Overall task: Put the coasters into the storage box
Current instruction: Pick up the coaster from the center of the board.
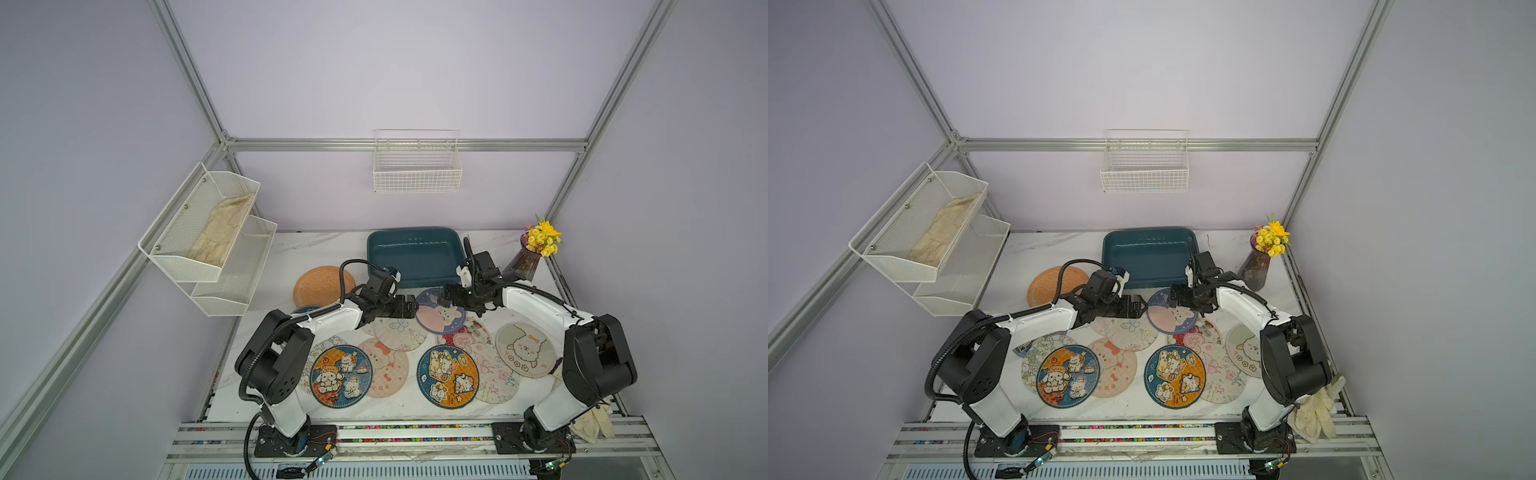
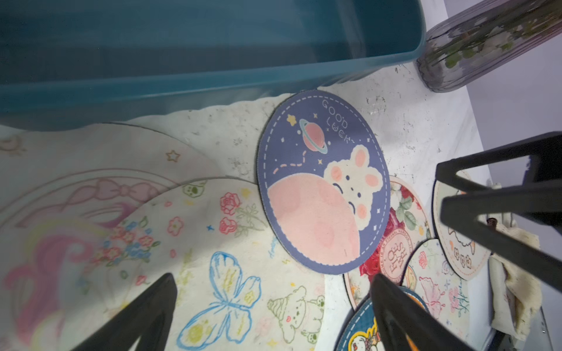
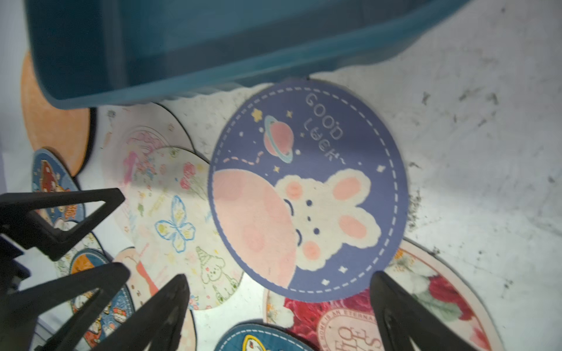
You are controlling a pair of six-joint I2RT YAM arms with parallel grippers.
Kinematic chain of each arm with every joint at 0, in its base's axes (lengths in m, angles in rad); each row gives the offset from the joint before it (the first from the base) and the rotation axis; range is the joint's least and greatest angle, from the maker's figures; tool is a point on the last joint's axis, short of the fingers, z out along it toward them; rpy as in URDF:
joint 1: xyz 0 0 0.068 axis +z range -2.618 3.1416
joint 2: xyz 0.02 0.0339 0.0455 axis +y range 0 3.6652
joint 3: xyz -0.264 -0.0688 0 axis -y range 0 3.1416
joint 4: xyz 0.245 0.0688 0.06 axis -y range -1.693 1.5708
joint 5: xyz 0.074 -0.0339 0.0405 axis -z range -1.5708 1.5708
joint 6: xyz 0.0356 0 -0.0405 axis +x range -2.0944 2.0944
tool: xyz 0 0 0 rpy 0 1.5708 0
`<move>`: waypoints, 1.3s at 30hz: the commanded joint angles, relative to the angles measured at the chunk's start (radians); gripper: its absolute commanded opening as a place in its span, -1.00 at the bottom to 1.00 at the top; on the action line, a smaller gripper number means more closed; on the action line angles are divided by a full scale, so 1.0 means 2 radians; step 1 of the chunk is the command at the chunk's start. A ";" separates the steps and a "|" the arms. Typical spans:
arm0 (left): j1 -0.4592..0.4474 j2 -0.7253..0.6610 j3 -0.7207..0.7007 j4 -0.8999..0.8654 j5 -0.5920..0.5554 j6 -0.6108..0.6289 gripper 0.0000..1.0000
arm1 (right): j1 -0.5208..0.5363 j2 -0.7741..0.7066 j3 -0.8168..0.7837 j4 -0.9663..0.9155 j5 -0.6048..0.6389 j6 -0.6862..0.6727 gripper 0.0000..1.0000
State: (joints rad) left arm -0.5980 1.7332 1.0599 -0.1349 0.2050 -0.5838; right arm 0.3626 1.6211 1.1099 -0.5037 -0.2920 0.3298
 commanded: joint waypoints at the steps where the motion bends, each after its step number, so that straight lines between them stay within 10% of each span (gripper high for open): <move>1: -0.005 0.018 0.065 0.002 0.038 -0.023 0.90 | -0.019 -0.004 -0.023 -0.019 0.011 -0.010 0.83; 39: -0.034 0.161 0.216 -0.116 -0.009 -0.019 0.10 | -0.076 0.104 -0.026 0.057 -0.024 -0.034 0.22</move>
State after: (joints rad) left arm -0.6579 2.0495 1.4071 -0.3470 0.1818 -0.6350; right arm 0.2138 1.7935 1.0718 -0.3660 -0.3260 0.2535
